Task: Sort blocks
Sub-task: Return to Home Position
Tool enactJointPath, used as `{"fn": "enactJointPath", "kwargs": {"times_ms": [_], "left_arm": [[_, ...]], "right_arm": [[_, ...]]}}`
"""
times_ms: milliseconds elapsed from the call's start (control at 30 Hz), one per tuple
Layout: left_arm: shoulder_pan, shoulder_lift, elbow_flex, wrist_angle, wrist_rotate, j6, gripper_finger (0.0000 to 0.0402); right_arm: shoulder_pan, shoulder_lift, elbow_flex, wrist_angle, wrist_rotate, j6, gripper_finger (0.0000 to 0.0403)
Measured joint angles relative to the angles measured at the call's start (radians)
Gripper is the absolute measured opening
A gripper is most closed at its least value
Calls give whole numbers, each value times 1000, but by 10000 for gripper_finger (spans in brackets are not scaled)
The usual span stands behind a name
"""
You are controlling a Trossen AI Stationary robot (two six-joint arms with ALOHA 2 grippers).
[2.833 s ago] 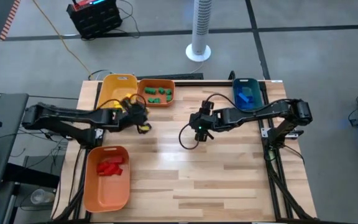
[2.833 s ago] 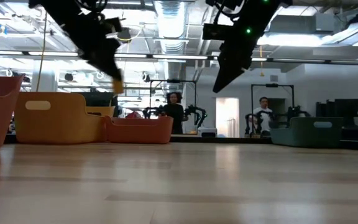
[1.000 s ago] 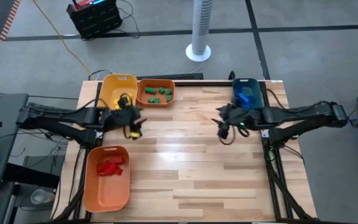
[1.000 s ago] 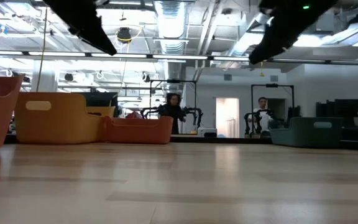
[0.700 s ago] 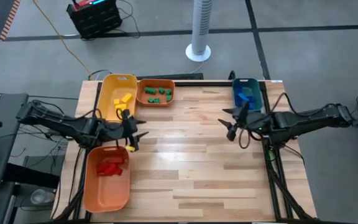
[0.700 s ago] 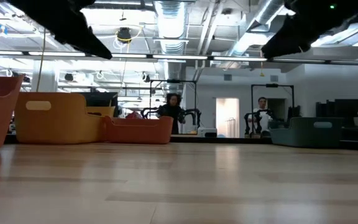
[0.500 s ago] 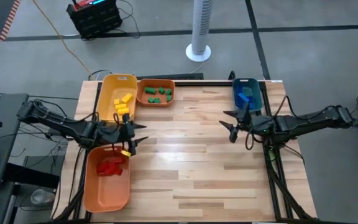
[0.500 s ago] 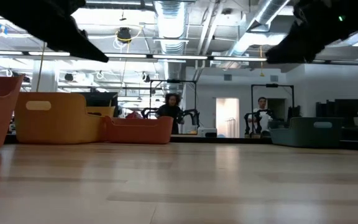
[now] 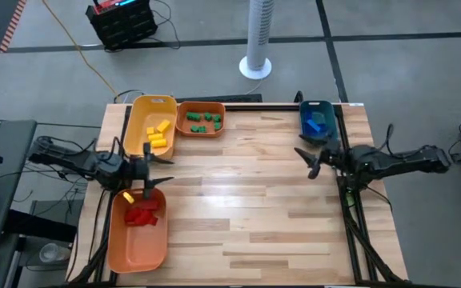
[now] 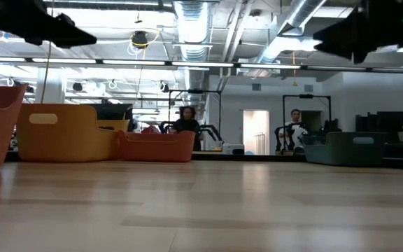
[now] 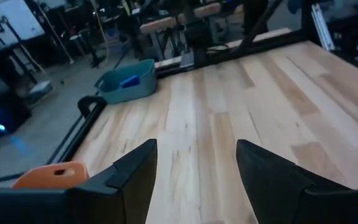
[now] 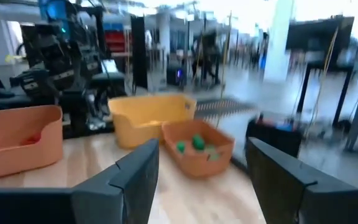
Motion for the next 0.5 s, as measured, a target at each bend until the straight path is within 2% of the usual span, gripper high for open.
{"fn": "enactJointPath", "kwargs": {"times_ms": [133, 233, 300, 367, 433, 500], "left_arm": [[0, -72, -22, 41, 20, 35, 212], [0, -83, -28, 241, 13, 45, 212], [5, -82, -28, 345, -46, 74, 212], [15, -82, -29, 422, -150, 82, 212], [23, -83, -29, 450, -244, 67, 212], [24, -83, -29, 430, -286, -13, 212]], "right_arm": [[18, -57, 0, 74, 0, -180, 249], [29, -88, 0, 255, -1, -271, 249], [27, -92, 2, 393, 0, -290, 249], [24, -95, 2, 479, 1, -297, 249], [24, -96, 2, 519, 1, -271, 249], [24, -97, 2, 527, 1, -233, 249]]}}
